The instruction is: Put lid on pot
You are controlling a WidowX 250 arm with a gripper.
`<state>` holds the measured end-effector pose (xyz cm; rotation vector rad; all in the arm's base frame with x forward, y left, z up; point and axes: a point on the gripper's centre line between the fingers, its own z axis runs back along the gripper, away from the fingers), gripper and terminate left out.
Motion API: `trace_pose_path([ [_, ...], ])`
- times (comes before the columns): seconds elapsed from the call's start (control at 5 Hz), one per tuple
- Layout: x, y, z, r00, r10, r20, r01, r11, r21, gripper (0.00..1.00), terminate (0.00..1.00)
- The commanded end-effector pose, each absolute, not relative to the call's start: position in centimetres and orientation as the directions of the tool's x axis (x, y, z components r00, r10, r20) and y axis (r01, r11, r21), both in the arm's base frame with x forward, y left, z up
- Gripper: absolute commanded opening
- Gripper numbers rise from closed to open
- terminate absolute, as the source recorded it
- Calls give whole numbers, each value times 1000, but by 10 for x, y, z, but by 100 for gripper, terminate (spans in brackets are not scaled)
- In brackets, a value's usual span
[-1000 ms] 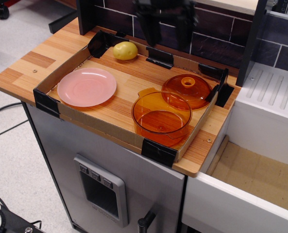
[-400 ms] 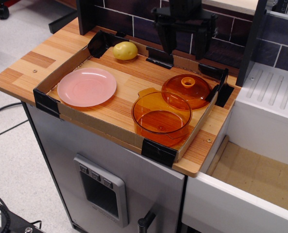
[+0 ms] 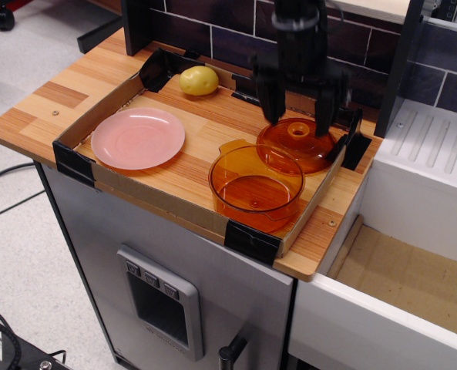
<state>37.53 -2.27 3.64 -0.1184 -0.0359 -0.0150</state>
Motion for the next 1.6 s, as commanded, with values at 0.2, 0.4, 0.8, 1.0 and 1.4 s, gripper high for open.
trace_pose_path([
  [0.2,389,-27,44,995,27,97,-18,995,-100,100,0],
  [0.4,395,-23,43,994,43,97,-34,995,-92,100,0],
  [0.8,395,-22,41,992,63,107,-55,996,-73,0,0],
  [1.0,396,-21,43,993,52,107,-46,997,-59,0,0],
  [1.4,407,-18,53,990,79,121,-73,996,-50,0,0],
])
